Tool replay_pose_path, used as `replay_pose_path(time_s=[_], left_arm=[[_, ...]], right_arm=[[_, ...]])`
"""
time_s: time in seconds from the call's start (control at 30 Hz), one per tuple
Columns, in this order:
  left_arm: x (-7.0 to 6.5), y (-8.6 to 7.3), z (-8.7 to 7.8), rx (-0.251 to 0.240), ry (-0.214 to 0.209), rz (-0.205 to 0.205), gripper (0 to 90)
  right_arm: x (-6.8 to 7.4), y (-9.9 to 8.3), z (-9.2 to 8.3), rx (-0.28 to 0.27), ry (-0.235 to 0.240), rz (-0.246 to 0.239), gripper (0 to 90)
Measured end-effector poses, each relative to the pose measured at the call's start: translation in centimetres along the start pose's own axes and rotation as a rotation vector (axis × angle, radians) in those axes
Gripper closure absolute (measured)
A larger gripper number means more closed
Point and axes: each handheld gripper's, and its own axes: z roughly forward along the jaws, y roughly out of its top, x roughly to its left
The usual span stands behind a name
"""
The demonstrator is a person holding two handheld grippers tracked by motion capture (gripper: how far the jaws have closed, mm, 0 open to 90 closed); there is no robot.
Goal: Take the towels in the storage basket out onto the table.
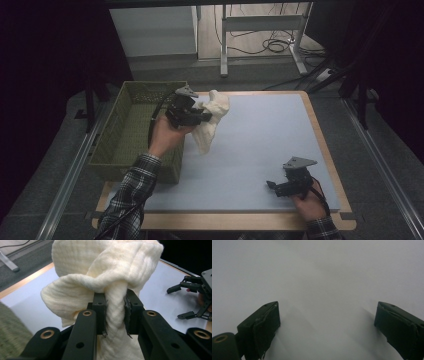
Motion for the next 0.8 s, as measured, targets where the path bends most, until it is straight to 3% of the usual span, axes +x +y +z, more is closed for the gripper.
replay_pose_path(time_s=[0.47, 0.57, 0.8], left_arm=[[-4.7, -1.1, 5.3, 0.007, -0.042, 0.056, 73.1], [-5.4, -1.4, 6.4, 0.002, -0.061, 0.042, 72.7], [-7.1, -3.0, 9.6, 0.041, -0.061, 0.065, 72.3]], right_arm=[[0.0, 0.0, 0.0, 0.0, 0.001, 0.001, 6.6], [0.0, 0.0, 0.0, 0.0, 0.001, 0.001, 6.5], [0.0, 0.0, 0.0, 0.001, 0.0, 0.002, 6.6]])
